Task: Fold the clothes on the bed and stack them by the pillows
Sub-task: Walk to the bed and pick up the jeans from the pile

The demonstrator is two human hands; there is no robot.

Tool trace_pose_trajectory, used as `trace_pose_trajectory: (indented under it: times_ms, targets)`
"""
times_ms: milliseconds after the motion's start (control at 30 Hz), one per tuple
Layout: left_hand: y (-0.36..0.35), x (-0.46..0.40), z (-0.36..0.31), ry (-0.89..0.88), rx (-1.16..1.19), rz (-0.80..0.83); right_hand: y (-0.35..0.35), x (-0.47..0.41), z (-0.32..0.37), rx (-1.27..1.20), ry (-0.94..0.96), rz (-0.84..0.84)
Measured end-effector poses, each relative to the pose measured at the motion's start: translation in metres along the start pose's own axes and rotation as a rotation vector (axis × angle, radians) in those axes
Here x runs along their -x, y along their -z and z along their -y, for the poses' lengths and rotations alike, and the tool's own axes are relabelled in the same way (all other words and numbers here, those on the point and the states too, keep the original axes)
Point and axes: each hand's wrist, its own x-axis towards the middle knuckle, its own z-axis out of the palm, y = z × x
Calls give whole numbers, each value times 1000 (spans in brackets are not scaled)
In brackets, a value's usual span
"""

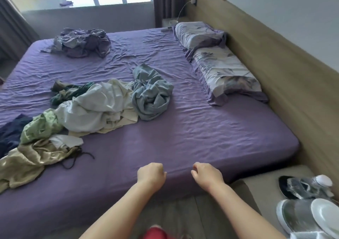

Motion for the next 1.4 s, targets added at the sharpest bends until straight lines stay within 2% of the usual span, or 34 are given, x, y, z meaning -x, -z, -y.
trace_pose_trajectory:
  times_ms: [400, 900, 1133, 1400]
  targets:
    - [43, -81, 14, 53, 22, -2, 29, -94, 29, 13, 68, 26]
    - [137, -235, 41, 28, 34, -68, 105, -240, 80, -33, 100, -86]
    - [162, -288, 43, 146, 125, -101, 141, -320, 88, -2, 238, -36]
    - [174, -347, 40, 285, 246, -100, 149, -397, 94, 15, 335, 58]
